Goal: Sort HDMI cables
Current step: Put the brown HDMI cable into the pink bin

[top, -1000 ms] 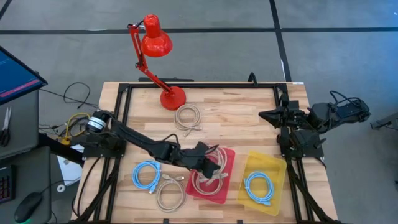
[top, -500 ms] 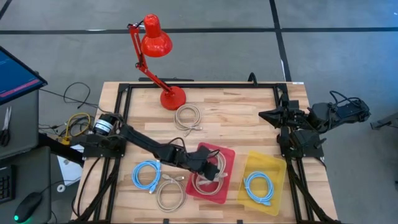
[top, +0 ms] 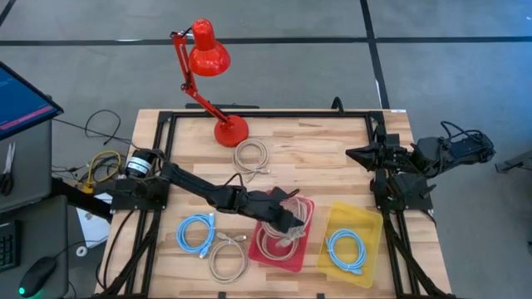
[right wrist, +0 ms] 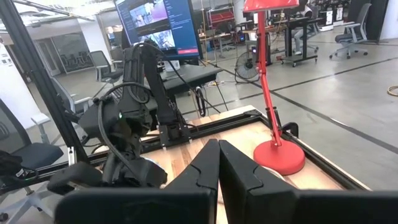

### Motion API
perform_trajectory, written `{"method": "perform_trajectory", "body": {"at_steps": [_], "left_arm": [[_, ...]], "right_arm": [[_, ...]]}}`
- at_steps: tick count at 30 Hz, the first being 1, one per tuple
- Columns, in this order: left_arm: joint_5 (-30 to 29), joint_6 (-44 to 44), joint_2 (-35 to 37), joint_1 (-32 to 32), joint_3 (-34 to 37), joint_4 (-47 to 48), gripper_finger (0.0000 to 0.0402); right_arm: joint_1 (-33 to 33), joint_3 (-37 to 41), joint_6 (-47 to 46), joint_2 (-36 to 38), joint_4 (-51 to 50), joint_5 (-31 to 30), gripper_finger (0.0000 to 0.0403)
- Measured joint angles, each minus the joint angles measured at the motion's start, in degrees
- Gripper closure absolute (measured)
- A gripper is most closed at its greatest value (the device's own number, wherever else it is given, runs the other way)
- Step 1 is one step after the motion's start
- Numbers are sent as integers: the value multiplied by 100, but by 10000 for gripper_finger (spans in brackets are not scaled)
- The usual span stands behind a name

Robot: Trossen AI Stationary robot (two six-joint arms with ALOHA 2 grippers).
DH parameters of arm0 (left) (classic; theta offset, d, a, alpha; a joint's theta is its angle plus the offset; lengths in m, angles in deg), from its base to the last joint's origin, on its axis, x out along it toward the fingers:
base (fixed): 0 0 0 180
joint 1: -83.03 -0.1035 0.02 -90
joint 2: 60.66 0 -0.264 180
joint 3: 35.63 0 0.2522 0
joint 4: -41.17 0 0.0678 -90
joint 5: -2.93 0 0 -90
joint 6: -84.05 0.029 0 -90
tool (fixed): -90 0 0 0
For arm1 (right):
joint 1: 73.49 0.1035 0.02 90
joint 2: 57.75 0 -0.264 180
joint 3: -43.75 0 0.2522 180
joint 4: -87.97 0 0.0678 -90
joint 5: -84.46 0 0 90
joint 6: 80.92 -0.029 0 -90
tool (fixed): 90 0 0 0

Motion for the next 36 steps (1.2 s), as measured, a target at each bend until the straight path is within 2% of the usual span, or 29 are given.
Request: {"method": "perform_trajectory", "body": {"at_steps": [6, 10, 12, 14, 18, 23, 29, 32, 36], "left_arm": [[996, -135, 79, 26, 2, -221, 282], [1255, -151, 313, 44, 2, -95, 286], [1262, -105, 508, 40, -1, 353, 288], [1093, 87, 756, 32, -2, 1200, 295], [334, 229, 1234, 34, -2, 2747, 317], [-286, 410, 1581, 79, -2, 2962, 345], [-721, 623, 1694, 72, -2, 3225, 377], [-743, 706, 1694, 76, -2, 3275, 395], [-739, 790, 1704, 68, -2, 3269, 396]], "right_arm": [[1, 0, 0, 2, -11, 0, 403], [0, 0, 0, 2, -13, 0, 403], [0, 0, 0, 0, -15, 0, 403], [0, 0, 0, 2, -23, 0, 403], [0, 0, 0, 1, -35, 0, 403], [0, 0, 0, 2, -35, 0, 403], [0, 0, 0, 0, -35, 2, 403], [0, 0, 0, 2, -35, 2, 403], [1, 0, 0, 1, -35, 2, 403]]}}
